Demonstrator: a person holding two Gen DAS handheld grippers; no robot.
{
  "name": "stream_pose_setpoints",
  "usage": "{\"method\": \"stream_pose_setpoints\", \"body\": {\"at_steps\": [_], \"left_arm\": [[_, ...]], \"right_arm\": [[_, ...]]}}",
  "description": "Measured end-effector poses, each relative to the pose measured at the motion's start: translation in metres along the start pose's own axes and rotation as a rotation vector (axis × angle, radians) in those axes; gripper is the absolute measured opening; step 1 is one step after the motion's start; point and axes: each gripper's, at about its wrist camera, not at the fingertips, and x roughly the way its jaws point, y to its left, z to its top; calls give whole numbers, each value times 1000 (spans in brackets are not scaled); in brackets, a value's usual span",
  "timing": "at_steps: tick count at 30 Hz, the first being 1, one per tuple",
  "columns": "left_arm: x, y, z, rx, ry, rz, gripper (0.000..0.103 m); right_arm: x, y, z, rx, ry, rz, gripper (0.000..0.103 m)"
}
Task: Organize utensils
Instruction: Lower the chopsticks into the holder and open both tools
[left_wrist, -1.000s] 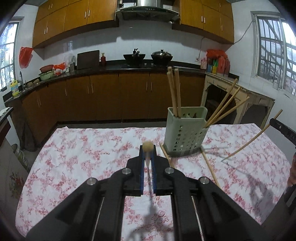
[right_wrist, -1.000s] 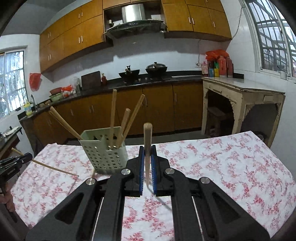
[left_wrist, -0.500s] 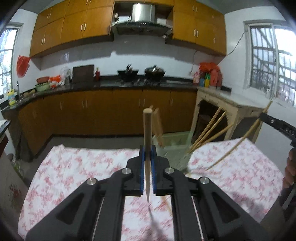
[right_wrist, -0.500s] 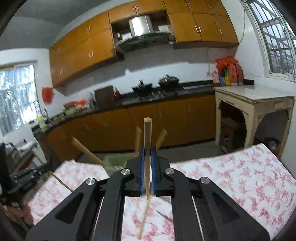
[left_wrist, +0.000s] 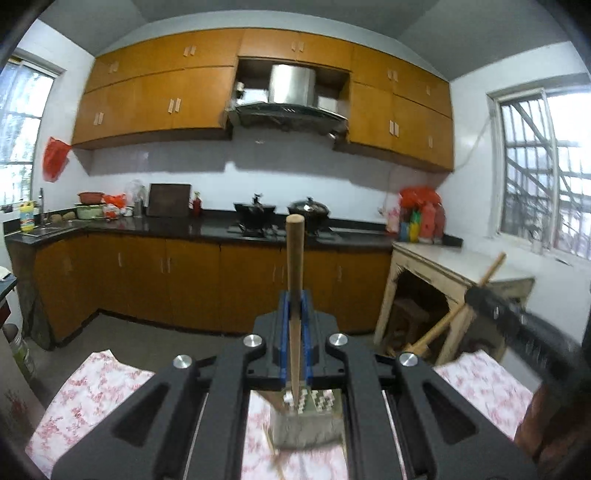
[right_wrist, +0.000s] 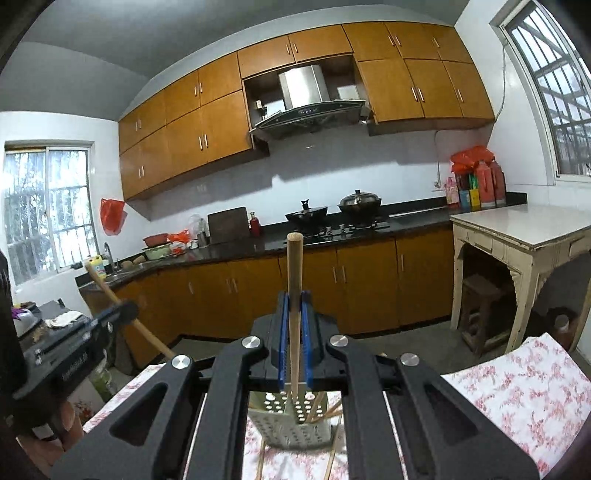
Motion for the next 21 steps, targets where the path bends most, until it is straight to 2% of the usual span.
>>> {"method": "stream_pose_setpoints", "body": {"at_steps": [2, 8, 21], "left_arm": [[13, 0, -1, -13, -6, 21, 8], [50, 8, -19, -51, 61, 39, 8], [80, 14, -40, -55, 138, 23, 8]], "right_arm": [[12, -1, -7, -18, 17, -18, 8], [39, -14, -25, 25, 102, -11, 8], [66, -17, -41, 54, 185, -4, 8]]}}
